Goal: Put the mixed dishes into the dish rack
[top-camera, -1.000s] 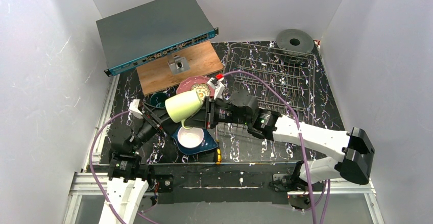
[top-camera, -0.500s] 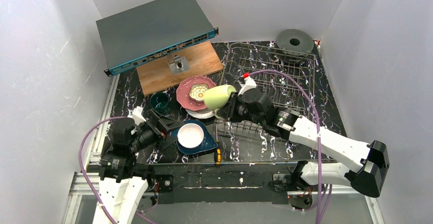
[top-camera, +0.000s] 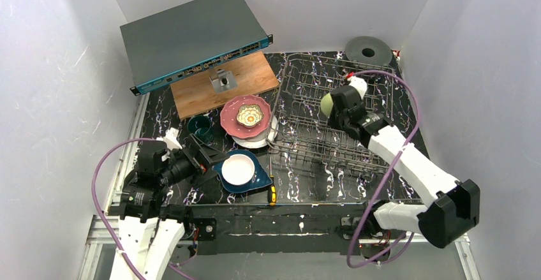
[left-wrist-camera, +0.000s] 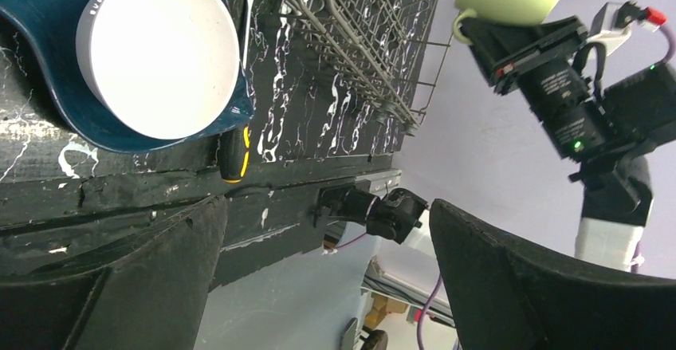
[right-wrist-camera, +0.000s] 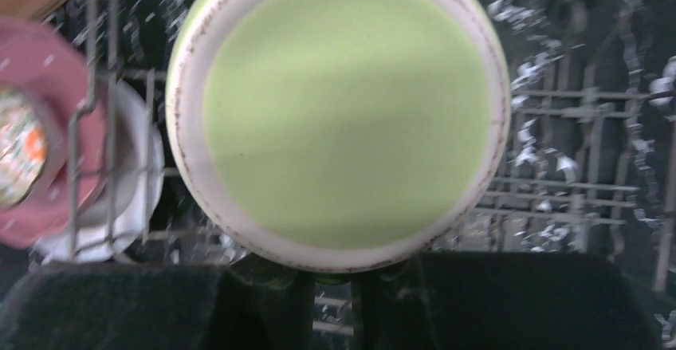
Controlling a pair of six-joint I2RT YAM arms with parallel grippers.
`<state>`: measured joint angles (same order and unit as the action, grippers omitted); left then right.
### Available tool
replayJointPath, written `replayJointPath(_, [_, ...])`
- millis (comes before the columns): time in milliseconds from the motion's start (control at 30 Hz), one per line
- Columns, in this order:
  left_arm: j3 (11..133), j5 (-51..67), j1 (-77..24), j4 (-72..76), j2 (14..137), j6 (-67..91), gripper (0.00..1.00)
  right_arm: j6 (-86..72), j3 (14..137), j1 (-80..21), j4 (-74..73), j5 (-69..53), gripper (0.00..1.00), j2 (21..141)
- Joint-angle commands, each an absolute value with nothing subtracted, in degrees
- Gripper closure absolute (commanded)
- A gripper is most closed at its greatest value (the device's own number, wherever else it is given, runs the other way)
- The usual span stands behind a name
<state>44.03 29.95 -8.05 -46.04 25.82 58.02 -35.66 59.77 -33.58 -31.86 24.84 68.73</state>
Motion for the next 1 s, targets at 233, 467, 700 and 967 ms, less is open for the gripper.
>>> replayJointPath(233, [46.03, 30.49, -8.26, -48.69, 26.60, 54.95, 0.02, -21.40, 68.82, -19.03, -22.19, 32.31, 0.99, 79.58])
replayJointPath(467, [45.51, 30.82, -8.23, -49.50, 25.12, 55.02, 0.02, -14.10, 69.97, -10.71, -14.18, 25.82, 0.99, 87.33])
replayJointPath(700, [45.91, 31.11, -8.26, -50.11, 25.01, 54.57, 0.02, -11.04, 76.21, -5.02, -13.39, 20.36, 0.99, 95.56])
replayJointPath(967, [46.10, 31.20, -8.24, -50.87, 25.04, 54.31, 0.02, -8.91, 82.91, -1.91, -14.01, 16.55, 0.99, 104.23])
